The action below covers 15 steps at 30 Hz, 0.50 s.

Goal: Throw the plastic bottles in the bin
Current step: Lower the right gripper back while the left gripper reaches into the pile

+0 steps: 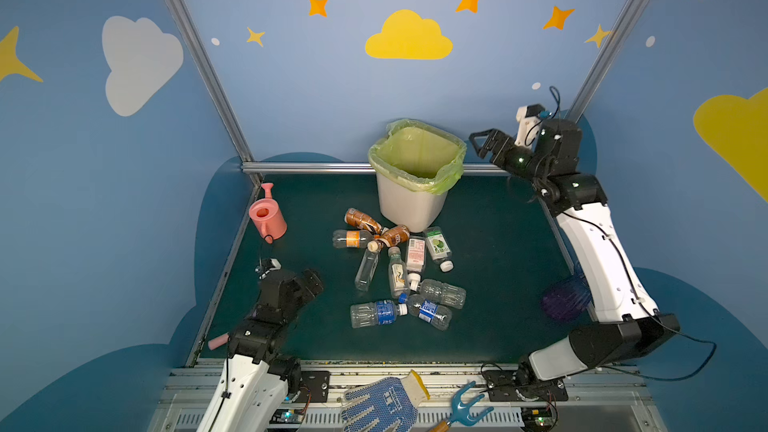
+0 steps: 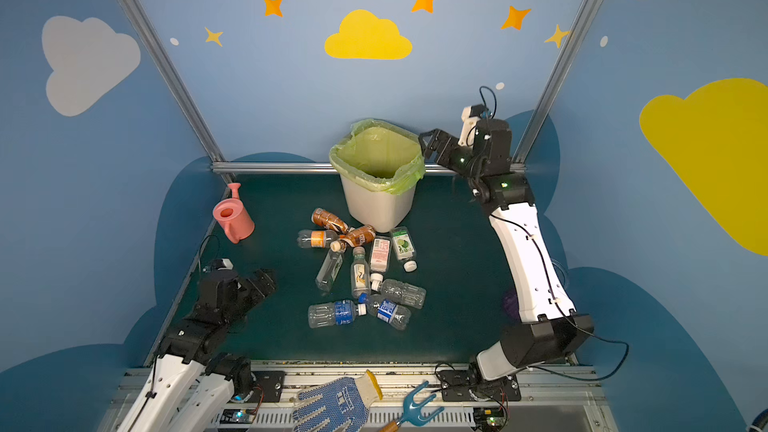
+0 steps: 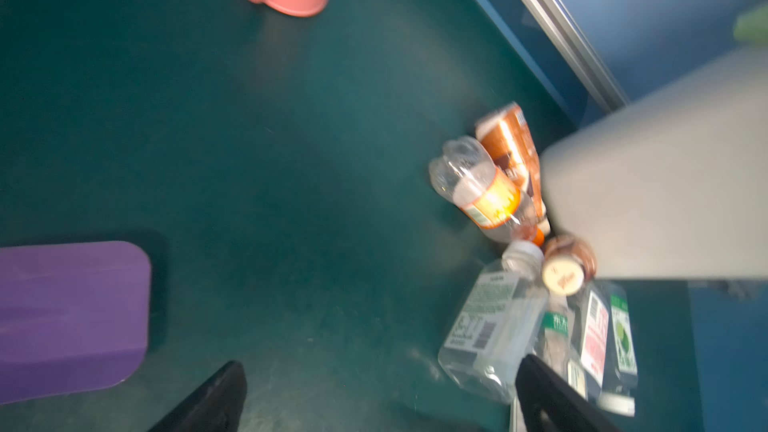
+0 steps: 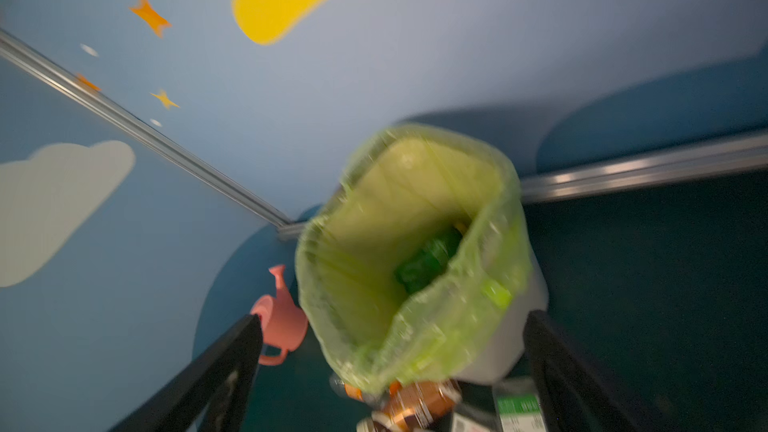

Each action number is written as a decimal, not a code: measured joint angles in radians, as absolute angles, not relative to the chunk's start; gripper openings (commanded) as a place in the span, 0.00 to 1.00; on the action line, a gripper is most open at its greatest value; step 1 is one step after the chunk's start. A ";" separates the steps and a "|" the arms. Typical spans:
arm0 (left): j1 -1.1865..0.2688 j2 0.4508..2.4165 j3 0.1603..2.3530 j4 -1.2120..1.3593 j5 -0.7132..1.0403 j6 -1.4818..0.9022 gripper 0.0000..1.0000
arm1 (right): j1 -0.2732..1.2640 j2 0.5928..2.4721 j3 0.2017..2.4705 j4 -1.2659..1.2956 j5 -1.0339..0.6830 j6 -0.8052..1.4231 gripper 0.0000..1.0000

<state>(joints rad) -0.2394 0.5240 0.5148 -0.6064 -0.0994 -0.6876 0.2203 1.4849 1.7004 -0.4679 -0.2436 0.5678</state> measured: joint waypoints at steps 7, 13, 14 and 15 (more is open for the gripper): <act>-0.604 0.567 0.563 -0.639 -0.303 -0.675 1.00 | 0.090 1.211 1.227 -0.411 -0.266 0.609 0.98; -0.908 0.744 0.656 -0.669 -0.474 -0.616 1.00 | -0.027 0.985 0.923 -0.358 -0.305 0.620 0.98; -0.957 0.791 0.680 -0.677 -0.502 -0.603 1.00 | -0.044 0.955 0.864 -0.352 -0.312 0.624 0.98; -1.000 0.837 0.704 -0.681 -0.524 -0.588 1.00 | -0.057 0.930 0.810 -0.348 -0.319 0.628 0.98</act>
